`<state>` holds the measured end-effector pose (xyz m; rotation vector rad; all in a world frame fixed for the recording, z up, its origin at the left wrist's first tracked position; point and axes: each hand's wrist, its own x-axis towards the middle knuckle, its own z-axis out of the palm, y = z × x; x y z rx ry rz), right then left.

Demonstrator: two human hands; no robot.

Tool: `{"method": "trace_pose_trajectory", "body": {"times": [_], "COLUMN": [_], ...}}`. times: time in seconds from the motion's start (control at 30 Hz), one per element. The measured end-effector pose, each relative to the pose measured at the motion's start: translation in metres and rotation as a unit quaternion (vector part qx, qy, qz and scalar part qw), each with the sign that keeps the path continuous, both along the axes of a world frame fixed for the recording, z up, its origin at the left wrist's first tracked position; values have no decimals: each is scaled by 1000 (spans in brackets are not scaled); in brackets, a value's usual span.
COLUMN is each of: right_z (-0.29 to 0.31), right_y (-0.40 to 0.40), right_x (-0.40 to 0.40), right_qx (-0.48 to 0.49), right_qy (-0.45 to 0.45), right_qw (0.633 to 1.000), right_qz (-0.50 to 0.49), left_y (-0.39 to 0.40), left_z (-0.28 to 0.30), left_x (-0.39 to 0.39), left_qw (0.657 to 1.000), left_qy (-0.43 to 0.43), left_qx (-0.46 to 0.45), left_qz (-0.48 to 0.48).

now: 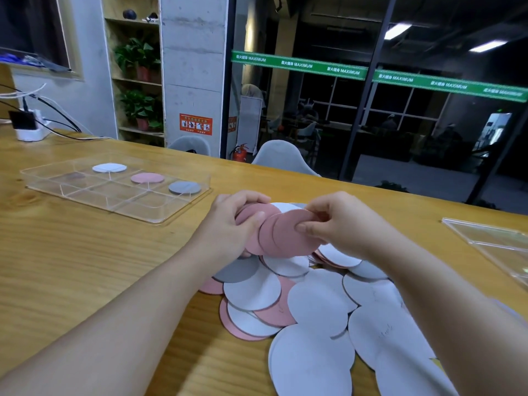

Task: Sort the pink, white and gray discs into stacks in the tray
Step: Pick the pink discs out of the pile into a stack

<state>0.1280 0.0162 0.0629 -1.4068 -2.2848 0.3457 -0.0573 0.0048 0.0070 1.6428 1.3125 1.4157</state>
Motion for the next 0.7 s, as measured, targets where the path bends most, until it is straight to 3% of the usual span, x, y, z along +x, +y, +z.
{"method": "trace_pose_trajectory", "body": {"times": [0.2,0.4,0.5,0.7], "right_z": [-20,-28,-36,-58], "right_y": [0,-1,-11,-28], "right_x": [-13,-20,-31,-67], "right_qx": [20,58,71,109], "right_qy": [94,114,45,-30], "right_qw": [995,991,996,969], "right_qz": [-17,-37,40,220], "left_y": [-3,5,8,7], "left_z": [-1,8,11,17], "left_x": [3,-8,-18,-22], "left_qw": [995,991,984,977], "left_qy": [96,13,-29,-15], "left_qx": [17,64,66,68], "left_qz": [-29,116,162,202]}}
